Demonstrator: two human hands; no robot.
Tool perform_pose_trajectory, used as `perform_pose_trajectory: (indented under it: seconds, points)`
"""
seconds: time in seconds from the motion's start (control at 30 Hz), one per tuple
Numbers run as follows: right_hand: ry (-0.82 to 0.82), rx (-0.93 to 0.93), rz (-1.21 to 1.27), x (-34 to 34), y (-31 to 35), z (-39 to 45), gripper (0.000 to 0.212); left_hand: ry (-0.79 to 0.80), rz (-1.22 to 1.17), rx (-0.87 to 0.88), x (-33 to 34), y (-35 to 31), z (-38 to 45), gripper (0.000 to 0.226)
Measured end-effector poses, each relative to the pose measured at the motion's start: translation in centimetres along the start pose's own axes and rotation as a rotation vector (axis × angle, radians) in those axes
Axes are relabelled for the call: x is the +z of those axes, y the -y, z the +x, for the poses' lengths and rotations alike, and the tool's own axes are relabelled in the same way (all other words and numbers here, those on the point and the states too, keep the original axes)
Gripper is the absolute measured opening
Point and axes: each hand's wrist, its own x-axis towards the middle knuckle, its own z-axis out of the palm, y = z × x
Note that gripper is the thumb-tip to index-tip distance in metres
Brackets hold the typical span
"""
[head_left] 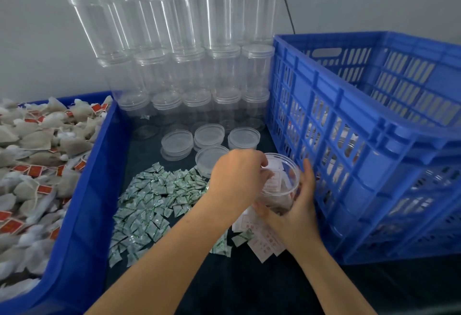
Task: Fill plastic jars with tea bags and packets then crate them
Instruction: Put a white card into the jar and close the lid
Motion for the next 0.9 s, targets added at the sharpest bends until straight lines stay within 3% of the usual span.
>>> perform_pose_trajectory:
  seconds: [0.13, 0.3, 0.4, 0.5, 0.6, 0.67, 0.9]
  points:
    - [0.054, -0.052, -0.242, -1.3, 1.8, 1.0, 0.111, -0.12, -0.073, 0.085, 0.4, 0.4, -0.2, 0.028]
    - [0.299, -0.051, -0.626, -2.5, 5.5, 2.7, 0.122, -0.333, -0.643, 0.014, 1.5, 2.7, -2.7, 0.012]
    - [0.435, -0.003, -0.78, -2.7, 7.8, 3.8, 0.124, -0.339, -0.813, -0.079, 2.1, 3.9, -4.4, 0.023]
    - [0.539, 0.038, -0.986, -2.2, 9.8, 4.8, 0.119, -0.261, -0.809, -0.056, 1.9, 4.5, -4.6, 0.036]
    - [0.611, 0.083, -1.182, -1.1, 12.0, 5.4, 0.111, 0.038, -0.71, -0.042, 2.4, 5.0, -4.2, 0.064]
    - [0.658, 0.105, -1.296, -0.1, 13.4, 5.7, 0.103, 0.165, -0.763, -0.067, 3.0, 4.9, -4.2, 0.082]
    - [0.722, 0.004, -1.5, 1.8, 20.4, 6.9, 0.074, 0.067, -0.975, 0.06, 0.6, 3.8, -3.0, 0.064]
